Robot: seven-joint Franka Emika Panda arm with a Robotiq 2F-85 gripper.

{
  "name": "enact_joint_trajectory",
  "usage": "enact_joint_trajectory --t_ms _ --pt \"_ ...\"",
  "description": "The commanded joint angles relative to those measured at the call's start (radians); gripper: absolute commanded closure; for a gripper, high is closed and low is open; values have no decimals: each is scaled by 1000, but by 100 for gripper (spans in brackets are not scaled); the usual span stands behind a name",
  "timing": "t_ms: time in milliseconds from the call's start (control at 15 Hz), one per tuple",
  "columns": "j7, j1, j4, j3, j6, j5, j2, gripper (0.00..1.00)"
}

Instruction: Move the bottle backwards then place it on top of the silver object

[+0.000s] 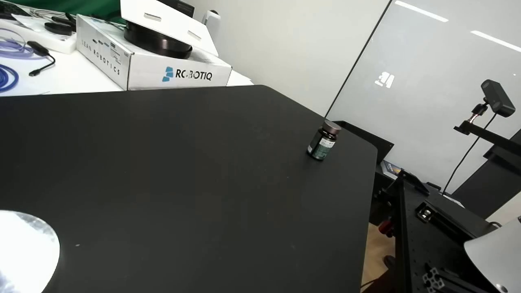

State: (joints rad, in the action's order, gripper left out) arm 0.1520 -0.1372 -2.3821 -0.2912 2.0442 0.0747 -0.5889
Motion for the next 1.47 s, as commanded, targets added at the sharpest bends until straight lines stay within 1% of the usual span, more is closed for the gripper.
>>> enact_joint_trajectory --t_ms 0,133,400,467,600,800,1000,1133,1200,1267,1400 --pt "-33 -8 -198 94 202 -3 -114 0" --pt "-89 2 -308 164 318 -12 -146 0" --pt "-219 73 -457 314 450 -1 -134 0" --pt "-255 103 -397 350 459 6 -54 0" --pt "-332 149 -416 432 510 5 -3 0" --pt "-433 202 -416 545 612 -15 117 0" --pt "-521 202 -405 639 665 -79 235 0" --pt "-571 185 -394 672 686 -134 315 0" --pt "-553 201 -385 654 692 -133 361 0" --pt "-556 224 -412 636 666 -117 280 0" --pt "-557 227 -404 632 685 -126 341 0"
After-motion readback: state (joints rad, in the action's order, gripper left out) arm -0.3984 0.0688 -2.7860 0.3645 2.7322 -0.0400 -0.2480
